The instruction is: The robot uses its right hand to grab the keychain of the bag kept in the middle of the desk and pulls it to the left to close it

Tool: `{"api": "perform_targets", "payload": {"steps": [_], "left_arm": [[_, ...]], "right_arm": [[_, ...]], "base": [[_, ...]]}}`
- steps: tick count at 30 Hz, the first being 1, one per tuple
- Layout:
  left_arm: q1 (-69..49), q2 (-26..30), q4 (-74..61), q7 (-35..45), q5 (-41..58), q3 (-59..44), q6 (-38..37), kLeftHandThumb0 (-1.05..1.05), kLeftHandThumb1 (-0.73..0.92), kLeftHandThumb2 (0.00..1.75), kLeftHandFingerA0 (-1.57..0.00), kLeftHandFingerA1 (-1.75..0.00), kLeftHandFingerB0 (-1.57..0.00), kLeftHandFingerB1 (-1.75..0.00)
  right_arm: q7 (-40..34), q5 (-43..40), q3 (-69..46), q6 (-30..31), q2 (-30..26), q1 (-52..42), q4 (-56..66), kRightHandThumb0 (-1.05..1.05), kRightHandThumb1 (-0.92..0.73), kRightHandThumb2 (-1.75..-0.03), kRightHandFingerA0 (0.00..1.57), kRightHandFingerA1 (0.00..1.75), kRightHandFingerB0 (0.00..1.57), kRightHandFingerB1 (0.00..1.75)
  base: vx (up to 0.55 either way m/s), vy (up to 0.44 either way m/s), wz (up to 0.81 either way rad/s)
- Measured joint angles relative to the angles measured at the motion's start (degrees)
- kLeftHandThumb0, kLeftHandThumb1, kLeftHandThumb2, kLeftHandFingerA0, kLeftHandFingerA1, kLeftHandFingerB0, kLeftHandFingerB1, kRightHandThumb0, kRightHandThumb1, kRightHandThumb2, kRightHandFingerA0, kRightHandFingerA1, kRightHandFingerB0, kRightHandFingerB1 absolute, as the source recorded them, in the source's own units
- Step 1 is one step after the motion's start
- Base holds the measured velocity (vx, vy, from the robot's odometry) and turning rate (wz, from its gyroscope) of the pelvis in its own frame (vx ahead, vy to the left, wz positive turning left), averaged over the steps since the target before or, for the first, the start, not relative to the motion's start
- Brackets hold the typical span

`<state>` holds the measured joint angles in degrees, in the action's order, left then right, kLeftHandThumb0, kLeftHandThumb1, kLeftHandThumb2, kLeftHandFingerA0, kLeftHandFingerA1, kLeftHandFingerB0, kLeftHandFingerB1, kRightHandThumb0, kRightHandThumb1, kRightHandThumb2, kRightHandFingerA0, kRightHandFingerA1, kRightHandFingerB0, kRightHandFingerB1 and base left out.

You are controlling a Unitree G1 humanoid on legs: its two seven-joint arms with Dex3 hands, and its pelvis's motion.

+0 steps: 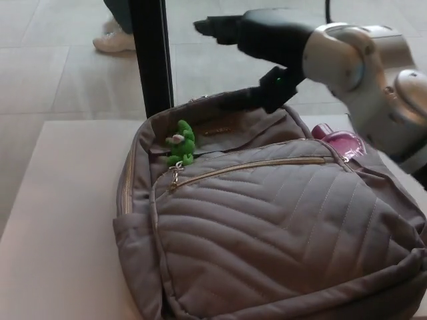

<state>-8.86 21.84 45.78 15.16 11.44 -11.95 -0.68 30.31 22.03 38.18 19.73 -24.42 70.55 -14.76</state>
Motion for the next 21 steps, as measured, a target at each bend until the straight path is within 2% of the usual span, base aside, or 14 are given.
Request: {"api": "perform_targets", "payload": {"steps": [1,3,4,5,7,8,9,10,11,12,13,18,19,21], "left_arm": [[0.00,0.00,-0.05,0.02,-0.02,0.00,0.00,-0.40,0.54,0.93,-0.63,-0.69,-0.47,-0.61],[-0.24,0.00,-0.23,0.02,-0.02,-0.10,-0.05,-0.39,0.54,0.92,-0.64,-0.69,-0.49,-0.62],[-0.49,0.00,-0.43,0.02,-0.02,-0.14,-0.08,-0.36,0.72,0.61,-0.70,-0.57,-0.59,-0.52],[-0.74,0.00,-0.54,0.02,-0.03,-0.17,-0.13,-0.37,0.71,0.61,-0.68,-0.55,-0.58,-0.51],[-1.26,0.00,-0.67,-0.01,-0.03,-0.35,-0.39,-0.37,0.71,0.61,-0.68,-0.55,-0.58,-0.51],[-1.57,0.00,-0.53,-0.02,-0.04,-0.43,-0.49,-0.39,0.70,0.60,-0.68,-0.55,-0.58,-0.51],[-1.71,0.00,-0.46,-0.02,-0.05,-0.44,-0.54,-0.42,0.53,0.92,-0.62,-0.67,-0.46,-0.60],[-1.97,0.00,-0.29,-0.02,-0.06,-0.44,-0.68,-0.42,0.53,0.92,-0.62,-0.67,-0.46,-0.60],[-2.04,0.00,-0.16,-0.02,-0.05,-0.44,-0.69,-0.39,0.70,0.60,-0.67,-0.55,-0.57,-0.50],[-2.09,0.00,0.02,-0.01,-0.05,-0.44,-0.69,-0.39,0.70,0.60,-0.68,-0.55,-0.58,-0.51],[-2.10,0.00,0.18,-0.02,-0.04,-0.44,-0.69,-0.44,0.54,0.93,-0.65,-0.69,-0.48,-0.61],[-2.29,0.00,0.28,-0.01,-0.03,-0.46,-0.68,-0.42,0.55,0.94,-0.64,-0.70,-0.50,-0.62],[-2.33,0.00,0.25,-0.01,-0.03,-0.47,-0.68,-0.38,0.71,0.61,-0.69,-0.59,-0.59,-0.54],[-2.44,0.00,0.15,-0.01,-0.02,-0.47,-0.68,-0.37,0.71,0.61,-0.70,-0.58,-0.59,-0.53]], "right_arm": [[0.93,-0.16,-1.00,0.00,-1.47,-0.21,0.15,-0.99,-0.92,-0.74,0.00,0.00,0.00,0.00],[2.27,-0.37,-2.32,-0.06,-3.57,-0.53,0.26,-1.00,-0.92,-0.75,0.00,0.00,0.00,0.00],[3.24,-0.55,-3.22,-0.10,-5.10,-0.79,0.39,-1.00,-0.92,-0.74,0.00,0.00,0.00,0.01],[4.09,-0.82,-4.30,-0.15,-6.55,-1.12,0.50,-0.99,-0.73,-0.99,0.00,0.01,0.00,0.00],[5.39,-1.92,-7.96,-0.53,-10.02,-2.54,0.46,-0.99,-0.73,-0.99,0.00,0.01,0.00,0.00],[5.95,-2.46,-9.97,-0.64,-11.84,-3.42,0.33,-0.97,-0.82,-1.19,0.00,0.23,0.00,0.05],[6.15,-2.68,-10.84,-0.68,-12.61,-3.81,0.26,-1.04,-0.85,-1.17,0.00,0.10,0.00,0.00],[6.45,-3.35,-13.67,-0.83,-14.92,-5.41,0.15,-1.04,-0.85,-1.17,0.00,0.10,0.00,0.00],[6.59,-3.72,-15.41,-0.85,-16.19,-6.45,0.13,-1.02,-0.85,-1.17,0.00,0.12,0.00,0.00],[6.72,-4.17,-17.58,-0.86,-17.67,-8.00,0.12,-1.02,-0.84,-1.18,0.00,0.13,0.00,0.02],[6.79,-4.52,-19.68,-0.93,-18.94,-9.53,0.09,-1.05,-0.82,-1.17,0.00,0.09,0.02,0.04],[6.79,-5.43,-28.84,-1.57,-23.67,-17.93,-0.33,-1.04,-0.75,-1.10,0.00,0.15,0.01,0.23],[6.78,-5.59,-30.43,-1.75,-24.17,-19.74,-0.41,-1.02,-0.72,-1.09,0.00,0.20,0.01,0.28],[6.78,-5.89,-33.71,-2.16,-25.09,-23.65,-0.59,-1.00,-0.72,-1.11,0.00,0.34,0.06,0.44]], "base": [[0.00,0.000,0.00],[0.00,0.000,0.00],[0.00,0.000,0.00],[0.00,0.000,0.00],[0.00,0.000,0.00],[0.00,0.000,0.00],[0.00,0.000,0.00],[0.00,0.000,0.00],[0.00,0.000,0.00],[0.00,0.000,0.00],[0.00,0.000,0.00],[0.00,0.000,0.00],[0.00,0.000,0.00],[0.00,0.000,0.00]]}}
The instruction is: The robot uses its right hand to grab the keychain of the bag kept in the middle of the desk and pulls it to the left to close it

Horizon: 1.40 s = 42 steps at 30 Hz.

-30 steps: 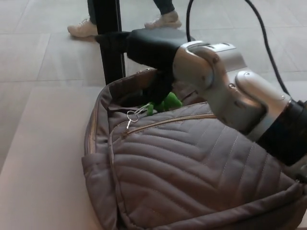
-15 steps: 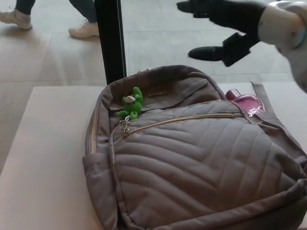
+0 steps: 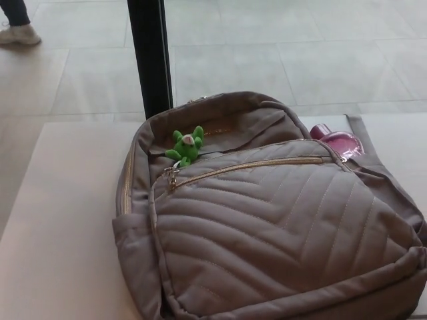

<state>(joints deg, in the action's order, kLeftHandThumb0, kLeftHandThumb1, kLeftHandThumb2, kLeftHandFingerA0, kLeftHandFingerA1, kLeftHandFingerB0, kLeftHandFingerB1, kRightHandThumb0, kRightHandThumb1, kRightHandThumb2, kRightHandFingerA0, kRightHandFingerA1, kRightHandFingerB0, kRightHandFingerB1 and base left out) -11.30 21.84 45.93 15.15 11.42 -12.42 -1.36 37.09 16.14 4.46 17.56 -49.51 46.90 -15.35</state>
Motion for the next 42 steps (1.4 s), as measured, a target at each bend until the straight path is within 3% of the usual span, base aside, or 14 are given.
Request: {"api": "perform_targets", "payload": {"steps": [2,8,13,15,17,18,20,21,23,30,31,32,33,42], "left_arm": [[-0.23,0.00,-0.09,0.00,0.00,-0.02,0.00,-0.37,0.71,0.61,-0.71,-0.58,-0.59,-0.53],[-0.86,0.01,0.10,0.00,0.00,-0.08,0.01,-0.40,0.55,0.93,-0.65,-0.69,-0.48,-0.61],[-1.41,0.05,0.60,0.00,0.01,-0.19,0.00,-0.41,0.55,0.93,-0.67,-0.70,-0.50,-0.61],[-1.55,0.10,1.22,0.00,0.01,-0.32,0.01,-0.37,0.55,0.92,-0.65,-0.70,-0.47,-0.61],[-1.71,0.16,1.88,0.00,0.05,-0.57,0.01,-0.34,0.72,0.61,-0.66,-0.58,-0.54,-0.52],[-1.83,0.17,2.11,0.00,0.07,-0.70,0.01,-0.32,0.72,0.61,-0.67,-0.59,-0.55,-0.53],[-2.12,0.20,2.98,0.00,0.10,-1.07,0.01,-0.31,0.70,0.60,-0.66,-0.58,-0.58,-0.53],[-2.25,0.24,3.59,0.00,0.13,-1.34,0.01,-0.31,0.70,0.60,-0.68,-0.59,-0.59,-0.54],[-2.49,0.40,4.82,-0.02,0.17,-1.82,0.01,-0.31,0.70,0.60,-0.69,-0.60,-0.56,-0.53],[-3.05,1.05,10.72,-0.13,0.31,-3.97,0.01,-0.27,0.68,0.59,-0.67,-0.61,-0.58,-0.55],[-3.08,1.10,11.44,-0.17,0.32,-4.29,0.00,-0.29,0.69,0.59,-0.68,-0.60,-0.58,-0.54],[-3.09,1.18,12.20,-0.19,0.33,-4.59,0.00,-0.29,0.69,0.59,-0.67,-0.60,-0.58,-0.54],[-3.12,1.30,13.02,-0.22,0.33,-4.89,-0.01,-0.29,0.68,0.60,-0.65,-0.60,-0.56,-0.54],[-3.06,5.32,19.96,-1.61,-1.53,-4.14,-2.70,-0.38,0.52,0.88,-0.72,-0.70,-0.50,-0.61]], "right_arm": [[-0.08,-0.39,-3.94,-0.57,-0.54,-4.87,-0.18,-0.90,-0.85,-0.66,0.00,0.41,0.04,0.49],[-0.89,-1.24,-14.29,-2.34,-0.30,-19.67,-0.98,-0.41,-0.42,-1.04,0.07,0.60,0.00,0.53],[-2.24,-2.86,-22.46,-4.05,0.87,-31.34,-4.03,-0.42,-0.46,-1.06,0.08,0.61,0.01,0.55],[-2.96,-3.73,-26.12,-4.84,1.79,-35.97,-6.54,-0.82,-0.76,-0.62,0.00,0.76,0.01,0.66],[-3.63,-4.79,-29.16,-5.39,2.47,-39.61,-9.54,-0.90,-0.62,-1.04,0.00,0.49,0.02,0.44],[-3.90,-5.28,-30.45,-5.55,2.69,-41.04,-10.92,-0.82,-0.86,-0.59,0.16,1.48,0.00,0.57],[-4.91,-6.32,-33.79,-5.93,3.35,-44.50,-14.50,-0.71,-0.85,-0.66,0.23,1.57,0.00,0.57],[-5.50,-6.87,-35.50,-6.03,3.89,-46.00,-16.04,-0.76,-0.57,-1.02,0.13,0.76,0.00,0.51],[-6.59,-7.82,-38.58,-6.20,5.38,-48.58,-18.57,-0.71,-0.81,-0.65,0.00,0.68,0.00,0.62],[-11.60,-12.11,-51.48,-7.07,12.27,-56.42,-28.65,-0.67,-0.56,-1.02,0.00,0.60,0.07,0.60],[-12.38,-12.62,-53.00,-7.25,13.07,-57.13,-30.24,-0.69,-0.83,-0.65,0.00,0.63,0.03,0.60],[-13.16,-13.28,-54.55,-7.49,13.84,-57.80,-32.03,-0.38,-0.59,-1.13,0.10,0.61,0.07,0.57],[-14.03,-14.05,-56.00,-7.80,14.62,-58.41,-34.18,-0.63,-0.78,-0.61,0.05,0.72,0.08,0.62],[-16.51,-17.19,-53.48,-12.25,20.67,-66.65,-44.66,-0.60,-0.67,-0.59,0.36,0.70,0.35,0.57]], "base": [[0.00,0.000,0.00],[0.00,0.000,0.00],[0.00,0.000,0.00],[0.00,0.000,0.00],[0.00,0.000,0.00],[0.00,0.000,0.00],[0.00,0.000,0.00],[0.00,0.000,0.00],[0.00,0.000,0.00],[0.00,0.000,0.00],[0.00,0.000,0.00],[0.00,0.000,0.00],[0.00,0.000,0.00],[0.00,0.000,0.00]]}}
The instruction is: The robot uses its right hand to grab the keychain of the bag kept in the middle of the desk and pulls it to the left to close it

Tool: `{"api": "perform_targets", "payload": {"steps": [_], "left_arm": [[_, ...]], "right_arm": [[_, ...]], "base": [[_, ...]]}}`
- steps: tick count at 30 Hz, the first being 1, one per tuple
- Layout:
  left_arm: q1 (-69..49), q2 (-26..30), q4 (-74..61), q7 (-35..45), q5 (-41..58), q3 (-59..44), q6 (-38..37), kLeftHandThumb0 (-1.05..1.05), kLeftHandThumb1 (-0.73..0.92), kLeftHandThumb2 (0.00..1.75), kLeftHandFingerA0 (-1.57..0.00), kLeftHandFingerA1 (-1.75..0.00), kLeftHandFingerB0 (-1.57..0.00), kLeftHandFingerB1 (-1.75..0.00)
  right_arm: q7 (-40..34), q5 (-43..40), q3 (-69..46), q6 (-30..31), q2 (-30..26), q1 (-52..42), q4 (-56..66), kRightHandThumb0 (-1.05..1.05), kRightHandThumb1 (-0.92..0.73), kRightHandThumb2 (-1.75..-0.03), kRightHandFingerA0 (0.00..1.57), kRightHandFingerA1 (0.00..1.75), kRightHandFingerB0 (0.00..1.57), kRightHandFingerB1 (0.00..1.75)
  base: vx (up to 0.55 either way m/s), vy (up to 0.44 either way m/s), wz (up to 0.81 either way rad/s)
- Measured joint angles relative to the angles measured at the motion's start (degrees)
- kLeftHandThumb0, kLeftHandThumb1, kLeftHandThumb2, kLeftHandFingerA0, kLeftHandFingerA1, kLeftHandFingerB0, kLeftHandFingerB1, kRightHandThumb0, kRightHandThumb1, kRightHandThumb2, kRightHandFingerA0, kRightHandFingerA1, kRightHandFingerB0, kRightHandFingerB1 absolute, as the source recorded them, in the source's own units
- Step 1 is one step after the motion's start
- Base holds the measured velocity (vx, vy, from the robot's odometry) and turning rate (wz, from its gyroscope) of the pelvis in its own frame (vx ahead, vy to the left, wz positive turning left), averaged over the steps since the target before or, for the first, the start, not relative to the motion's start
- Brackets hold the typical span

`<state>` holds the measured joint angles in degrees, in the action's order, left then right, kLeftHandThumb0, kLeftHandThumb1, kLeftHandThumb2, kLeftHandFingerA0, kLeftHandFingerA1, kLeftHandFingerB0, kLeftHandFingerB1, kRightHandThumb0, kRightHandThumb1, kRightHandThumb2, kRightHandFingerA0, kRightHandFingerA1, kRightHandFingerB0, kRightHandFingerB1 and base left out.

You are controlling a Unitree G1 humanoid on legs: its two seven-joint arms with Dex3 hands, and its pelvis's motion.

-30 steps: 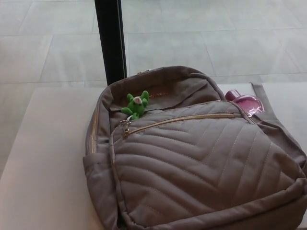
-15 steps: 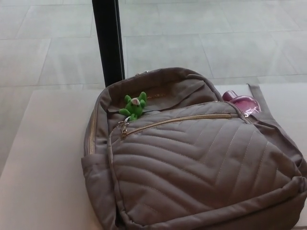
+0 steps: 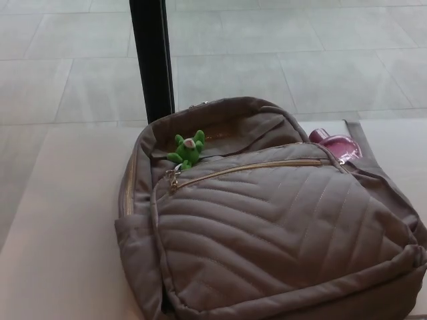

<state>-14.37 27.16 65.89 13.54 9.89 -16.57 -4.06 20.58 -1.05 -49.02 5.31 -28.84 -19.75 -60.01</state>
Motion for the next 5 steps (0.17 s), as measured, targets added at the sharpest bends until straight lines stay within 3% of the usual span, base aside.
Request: {"api": "perform_targets", "payload": {"steps": [1,2,5], "left_arm": [[-0.13,0.53,0.52,-0.22,-0.51,0.62,-0.60,-0.35,0.52,0.89,-0.68,-0.70,-0.49,-0.61],[-0.12,0.87,0.94,-0.27,-0.76,0.82,-0.96,-0.34,0.51,0.87,-0.65,-0.70,-0.49,-0.61],[0.31,1.37,1.69,-0.26,-0.78,0.32,-1.43,-0.32,0.52,0.87,-0.68,-0.71,-0.50,-0.62]], "right_arm": [[0.08,-0.04,1.66,-0.26,0.09,-0.60,0.32,-0.55,-0.44,-0.88,0.38,0.69,0.24,0.58],[0.00,-0.32,2.45,-0.41,-0.24,0.13,-0.76,-0.55,-0.60,-0.58,0.26,0.66,0.26,0.52],[-0.18,-1.34,3.16,-0.36,-0.92,2.30,-3.48,-0.58,-0.59,-0.58,0.26,0.75,0.28,0.60]], "base": [[0.00,0.000,-0.06],[0.00,0.000,0.00],[-0.01,0.002,-0.02]]}}
